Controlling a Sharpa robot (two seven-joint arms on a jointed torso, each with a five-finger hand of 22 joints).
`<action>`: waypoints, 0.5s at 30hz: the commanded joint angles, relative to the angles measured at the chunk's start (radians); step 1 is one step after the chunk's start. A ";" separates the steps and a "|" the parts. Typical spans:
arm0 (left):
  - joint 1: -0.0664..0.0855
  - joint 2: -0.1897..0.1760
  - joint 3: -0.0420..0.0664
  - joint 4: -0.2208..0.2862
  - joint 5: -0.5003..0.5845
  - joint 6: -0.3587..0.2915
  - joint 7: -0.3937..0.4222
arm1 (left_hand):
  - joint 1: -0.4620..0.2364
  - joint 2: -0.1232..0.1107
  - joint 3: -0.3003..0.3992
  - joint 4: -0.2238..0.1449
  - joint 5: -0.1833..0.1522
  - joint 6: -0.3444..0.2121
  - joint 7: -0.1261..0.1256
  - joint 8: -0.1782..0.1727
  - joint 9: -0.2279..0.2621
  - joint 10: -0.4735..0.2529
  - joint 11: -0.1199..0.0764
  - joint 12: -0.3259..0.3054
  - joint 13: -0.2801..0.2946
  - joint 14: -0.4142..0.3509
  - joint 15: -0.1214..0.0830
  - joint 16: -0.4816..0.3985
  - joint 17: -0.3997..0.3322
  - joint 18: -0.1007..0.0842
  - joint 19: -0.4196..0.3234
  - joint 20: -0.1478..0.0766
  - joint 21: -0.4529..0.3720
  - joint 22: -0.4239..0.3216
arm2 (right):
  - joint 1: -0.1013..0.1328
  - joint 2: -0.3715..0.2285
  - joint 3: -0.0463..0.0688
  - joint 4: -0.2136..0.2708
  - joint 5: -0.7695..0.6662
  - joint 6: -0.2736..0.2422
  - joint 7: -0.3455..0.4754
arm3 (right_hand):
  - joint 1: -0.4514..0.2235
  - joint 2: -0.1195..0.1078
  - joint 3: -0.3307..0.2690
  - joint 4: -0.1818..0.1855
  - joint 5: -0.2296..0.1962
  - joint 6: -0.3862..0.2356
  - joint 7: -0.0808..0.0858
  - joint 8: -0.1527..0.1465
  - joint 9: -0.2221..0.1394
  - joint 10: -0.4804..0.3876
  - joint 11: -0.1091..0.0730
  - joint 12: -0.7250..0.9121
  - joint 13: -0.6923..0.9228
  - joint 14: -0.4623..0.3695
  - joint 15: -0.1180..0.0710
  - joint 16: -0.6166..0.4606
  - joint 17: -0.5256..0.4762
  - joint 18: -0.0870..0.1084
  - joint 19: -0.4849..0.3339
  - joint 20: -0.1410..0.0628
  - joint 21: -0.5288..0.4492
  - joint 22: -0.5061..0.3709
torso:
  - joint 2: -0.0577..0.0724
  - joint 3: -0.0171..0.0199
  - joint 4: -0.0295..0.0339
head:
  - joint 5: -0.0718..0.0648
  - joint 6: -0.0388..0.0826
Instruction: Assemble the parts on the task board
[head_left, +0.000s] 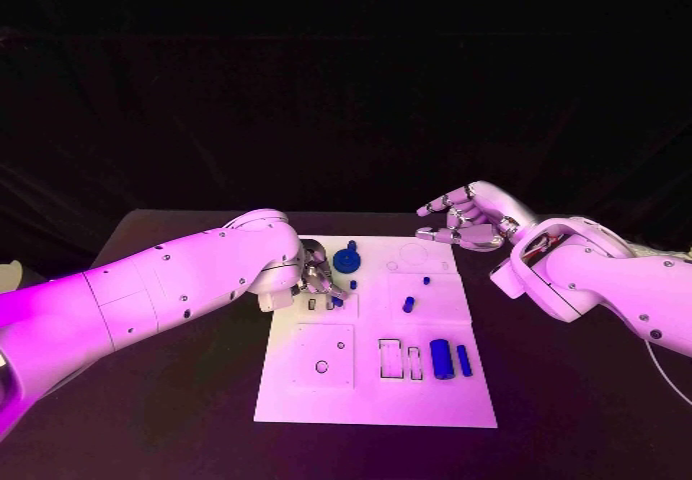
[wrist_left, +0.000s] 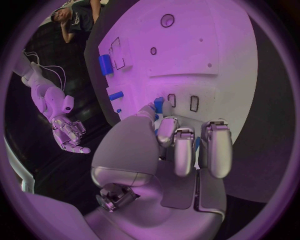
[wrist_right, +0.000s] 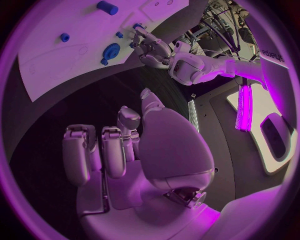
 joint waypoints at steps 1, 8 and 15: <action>-0.003 0.000 -0.002 -0.001 0.010 0.013 -0.001 | -0.019 -0.077 0.236 -0.061 0.063 -0.001 0.006 0.004 0.022 0.003 0.005 -0.004 0.004 0.105 0.002 0.003 0.264 -0.011 0.054 -0.001 0.001 0.135 | 0.000 0.001 0.000 0.000 -0.009 0.017 -0.001 | 0.001 0.010 -0.004 -0.001 0.005 0.007 0.002 0.002 0.001 -0.002 -0.005 0.002 -0.001 0.088 -0.001 -0.004 0.189 0.008 0.025 0.002 -0.005 0.101 | -0.001 0.0006 -0.0001 | 0.000 -0.002; -0.003 -0.015 -0.002 0.010 0.046 -0.005 0.006 | -0.112 -0.153 0.436 -0.112 0.100 -0.001 0.004 0.025 0.061 0.013 0.002 -0.003 0.007 0.105 0.005 0.003 0.264 -0.010 0.053 0.002 -0.003 0.133 | 0.000 0.000 0.000 0.000 -0.009 0.019 -0.001 | 0.002 0.011 -0.004 -0.001 0.006 0.007 0.002 0.002 0.001 -0.002 -0.005 0.002 -0.001 0.088 -0.001 -0.004 0.189 0.008 0.025 0.002 -0.005 0.101 | -0.001 0.0011 0.0002 | 0.001 -0.001; -0.005 -0.044 -0.002 0.044 0.061 -0.041 0.013 | -0.136 -0.161 0.468 -0.134 0.105 0.002 0.004 0.029 0.070 0.017 0.001 -0.001 0.009 0.105 0.005 0.003 0.264 -0.010 0.053 0.002 -0.004 0.131 | 0.000 0.000 -0.001 -0.001 -0.009 0.018 -0.002 | 0.002 0.011 -0.004 -0.001 0.006 0.007 0.002 0.002 0.001 -0.002 -0.005 0.002 -0.001 0.088 -0.001 -0.004 0.189 0.008 0.025 0.002 -0.005 0.101 | -0.001 0.0030 0.0018 | 0.006 0.001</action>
